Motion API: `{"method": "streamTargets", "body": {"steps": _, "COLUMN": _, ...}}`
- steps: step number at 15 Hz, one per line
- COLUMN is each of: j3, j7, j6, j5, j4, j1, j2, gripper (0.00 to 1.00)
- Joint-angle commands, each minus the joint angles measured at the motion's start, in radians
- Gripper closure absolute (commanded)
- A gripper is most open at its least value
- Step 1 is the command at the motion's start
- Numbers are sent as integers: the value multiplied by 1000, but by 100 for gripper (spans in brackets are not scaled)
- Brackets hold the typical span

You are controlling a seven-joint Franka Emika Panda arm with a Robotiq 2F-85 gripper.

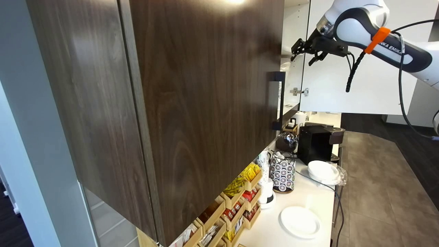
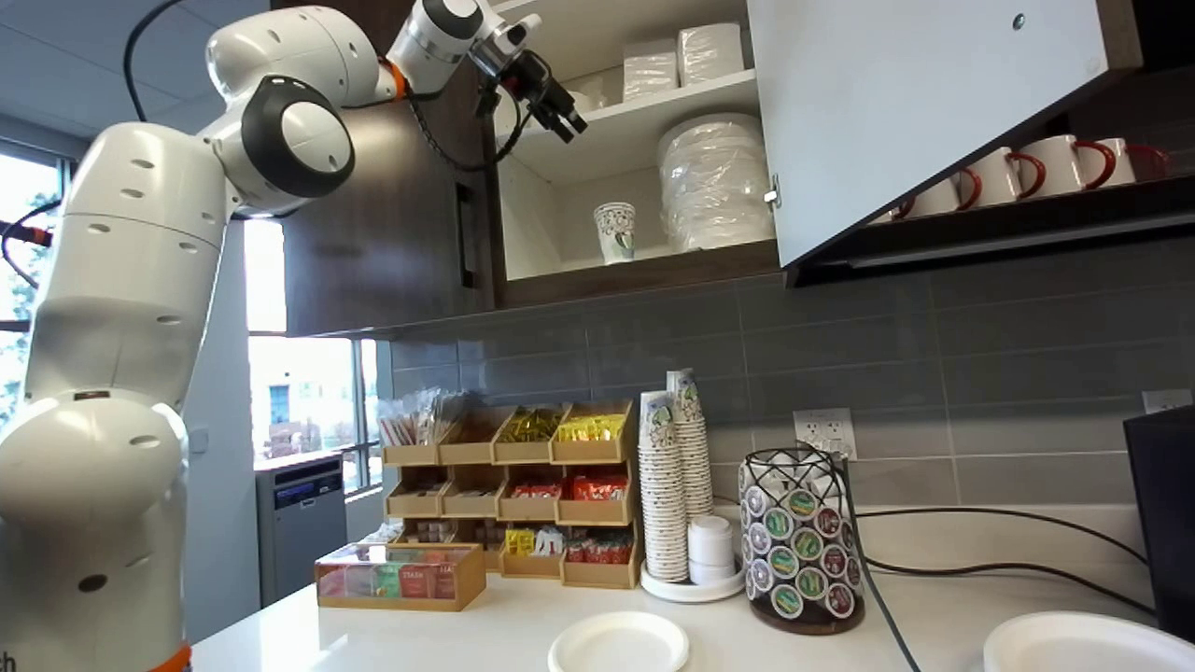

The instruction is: Put the far left cup inside the far right cup in the cabinet

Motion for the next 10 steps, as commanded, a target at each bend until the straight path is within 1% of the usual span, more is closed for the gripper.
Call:
{"method": "streamTargets", "body": {"steps": 1, "j3": -3, "j7": 13, "j6": -16, "j5": 62, "j4": -108, "j1": -31, "j2": -104, "gripper": 0}}
{"method": "streamTargets", "body": {"steps": 2, "j3": -5, "j7": 10, "j6": -17, "j5": 80, "j4": -132, "j1": -37, "j2": -125, "gripper": 0}}
{"method": "streamTargets", "body": {"steps": 4, "j3": -10, "j7": -43, "j6": -13, "j5": 156, "j4": -196, "j1": -56, "j2": -176, "gripper": 0}}
{"method": "streamTargets", "body": {"steps": 5, "j3": -16, "j7": -63, "j6": -20, "j5": 177, "j4": -230, "j1": -61, "j2": -200, "gripper": 0}}
{"method": "streamTargets", "body": {"steps": 10, "j3": -57, "j7": -200, "j6": 34, "j5": 201, "j4": -434, "j1": -74, "j2": -331, "gripper": 0}}
